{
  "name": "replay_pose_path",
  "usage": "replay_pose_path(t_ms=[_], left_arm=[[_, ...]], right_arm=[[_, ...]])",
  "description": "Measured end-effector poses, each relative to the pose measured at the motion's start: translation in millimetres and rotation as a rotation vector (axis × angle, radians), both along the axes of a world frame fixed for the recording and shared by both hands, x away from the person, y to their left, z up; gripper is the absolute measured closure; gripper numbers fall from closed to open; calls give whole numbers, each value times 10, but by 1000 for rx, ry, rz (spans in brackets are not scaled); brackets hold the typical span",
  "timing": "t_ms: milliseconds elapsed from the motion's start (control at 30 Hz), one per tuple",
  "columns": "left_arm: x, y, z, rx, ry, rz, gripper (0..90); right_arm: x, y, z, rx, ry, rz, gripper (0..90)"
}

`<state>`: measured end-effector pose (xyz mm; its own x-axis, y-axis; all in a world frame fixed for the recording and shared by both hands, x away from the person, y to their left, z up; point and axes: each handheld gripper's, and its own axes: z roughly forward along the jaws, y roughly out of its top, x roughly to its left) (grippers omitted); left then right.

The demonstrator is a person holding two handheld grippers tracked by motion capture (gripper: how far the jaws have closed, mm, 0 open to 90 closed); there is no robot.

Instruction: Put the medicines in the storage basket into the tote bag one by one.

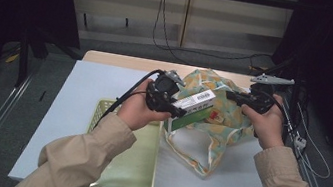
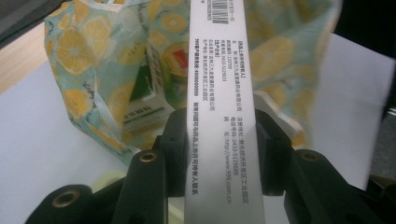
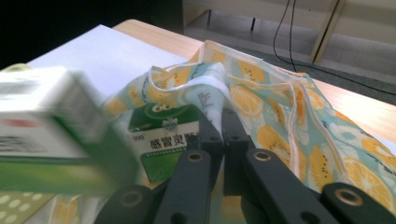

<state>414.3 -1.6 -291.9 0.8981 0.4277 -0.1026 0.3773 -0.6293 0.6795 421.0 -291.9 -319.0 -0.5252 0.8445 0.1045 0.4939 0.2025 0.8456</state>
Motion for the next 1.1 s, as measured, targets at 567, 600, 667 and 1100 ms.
replay_pose_path(t_ms=[567,600,667,1100], left_arm=[[391,-541,-363,-49,32,38,623],[408,-568,-381,-58,39,40,623],[448,-611,-423,-74,42,52,623],[594,-809,-556,-122,-30,130,194]], right_arm=[[32,75,121,16,-15,15,900],[37,75,119,17,-13,13,900],[44,78,116,24,-13,16,900],[115,-12,49,32,6,-5,900]])
